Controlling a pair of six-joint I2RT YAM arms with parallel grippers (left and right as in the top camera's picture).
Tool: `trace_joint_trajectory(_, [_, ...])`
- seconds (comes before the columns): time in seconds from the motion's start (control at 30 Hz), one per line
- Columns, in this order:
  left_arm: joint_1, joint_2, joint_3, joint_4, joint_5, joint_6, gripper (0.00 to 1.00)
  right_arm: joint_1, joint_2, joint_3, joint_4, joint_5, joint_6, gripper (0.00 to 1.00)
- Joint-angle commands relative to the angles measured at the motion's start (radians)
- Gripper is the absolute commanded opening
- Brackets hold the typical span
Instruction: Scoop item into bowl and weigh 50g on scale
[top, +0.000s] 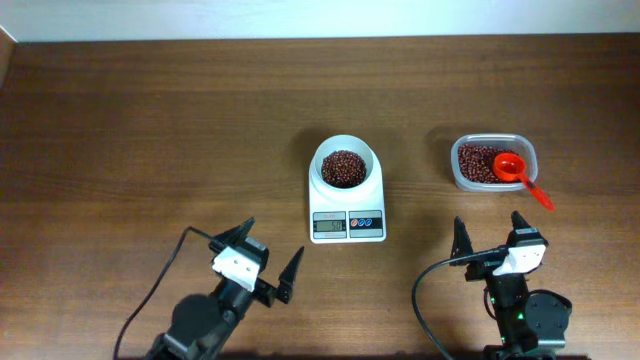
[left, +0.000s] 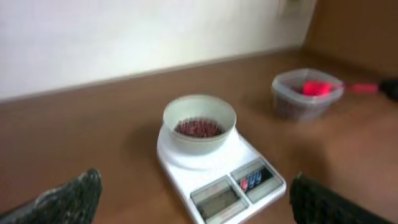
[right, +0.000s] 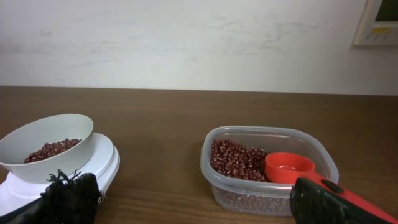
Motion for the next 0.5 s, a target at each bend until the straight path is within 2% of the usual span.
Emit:
trace_joint_trajectory(0.0, [0.003,-0.096,-0.118,0.095,0.056,0.014,0.99,0.009,-0.01,-0.005,-0.006,0.008,0.004,0.99])
trace_joint_trajectory(0.07, [0.006,-0.161,-0.191,0.162,0.047,0.015,0.99,0.009,-0.01,-0.005,-0.006,0.008,0.004,0.99])
trace_joint_trajectory(0.27, [0.132,-0.197,-0.195,0.097,-0.084,0.016,0.99,0.009,-0.01,-0.005,-0.006,0.008,0.004,0.99])
trace_joint_trajectory(0.37, [0.267,-0.197,-0.195,0.074,-0.096,0.142,0.99,0.009,-0.01,-0.005,-0.006,0.008,0.005,0.99])
trace_joint_trajectory(0.47, [0.388,-0.197,-0.195,0.074,-0.097,0.204,0.99,0.009,-0.01,-0.005,-0.006,0.008,0.005,0.99])
